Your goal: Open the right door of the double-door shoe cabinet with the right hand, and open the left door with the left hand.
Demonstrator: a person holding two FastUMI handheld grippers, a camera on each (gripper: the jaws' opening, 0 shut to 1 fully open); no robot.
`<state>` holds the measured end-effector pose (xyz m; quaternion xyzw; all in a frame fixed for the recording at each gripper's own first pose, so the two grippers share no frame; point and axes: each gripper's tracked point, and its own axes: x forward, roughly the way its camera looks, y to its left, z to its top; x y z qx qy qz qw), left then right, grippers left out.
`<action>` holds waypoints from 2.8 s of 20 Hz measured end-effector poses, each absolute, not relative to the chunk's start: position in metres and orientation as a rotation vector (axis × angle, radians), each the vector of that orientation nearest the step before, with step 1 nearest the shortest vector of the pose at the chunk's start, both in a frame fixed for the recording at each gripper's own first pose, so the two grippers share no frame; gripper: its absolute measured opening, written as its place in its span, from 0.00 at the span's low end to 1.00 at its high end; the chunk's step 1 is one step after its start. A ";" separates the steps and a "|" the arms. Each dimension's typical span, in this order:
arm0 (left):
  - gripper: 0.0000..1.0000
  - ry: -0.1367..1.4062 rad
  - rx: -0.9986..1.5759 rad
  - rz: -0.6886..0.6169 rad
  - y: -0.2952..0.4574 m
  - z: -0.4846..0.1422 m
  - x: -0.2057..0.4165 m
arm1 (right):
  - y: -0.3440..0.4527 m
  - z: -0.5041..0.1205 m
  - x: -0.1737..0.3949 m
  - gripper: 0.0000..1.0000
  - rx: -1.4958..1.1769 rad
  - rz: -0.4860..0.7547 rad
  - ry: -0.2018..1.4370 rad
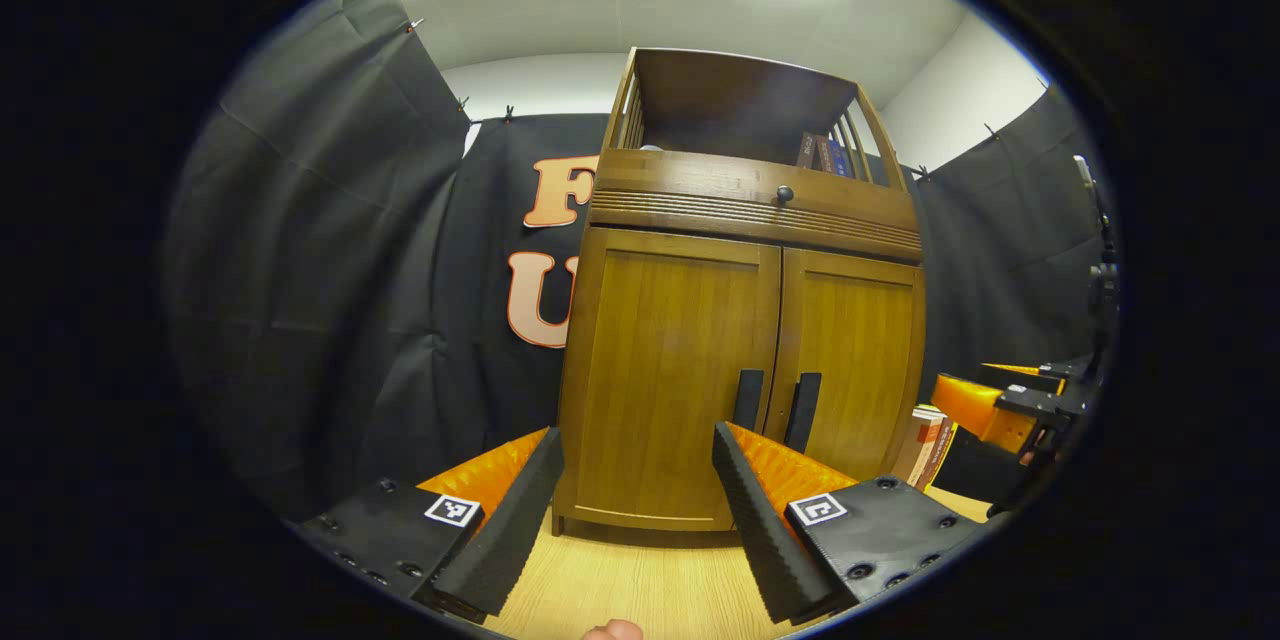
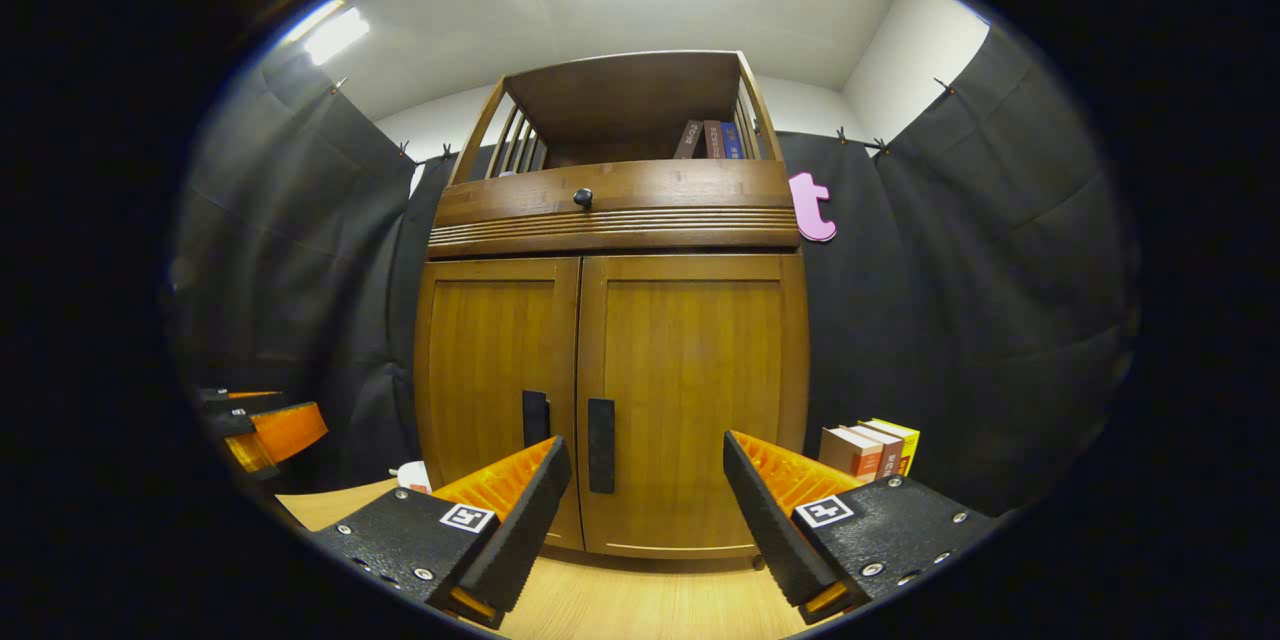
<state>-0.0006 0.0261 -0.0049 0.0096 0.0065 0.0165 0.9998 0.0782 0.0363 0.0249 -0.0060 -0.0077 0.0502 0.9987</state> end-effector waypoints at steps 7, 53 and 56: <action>0.93 0.019 0.028 0.035 0.034 -0.006 0.000 | 0.064 0.020 0.171 0.94 -0.029 0.132 0.002; 0.93 -0.013 0.067 -0.013 -0.005 -0.001 -0.021 | 0.031 -0.068 0.121 0.24 0.036 0.071 0.222; 0.96 -0.001 0.062 -0.026 -0.015 -0.005 -0.018 | 0.011 -0.063 0.103 0.24 0.043 0.059 0.224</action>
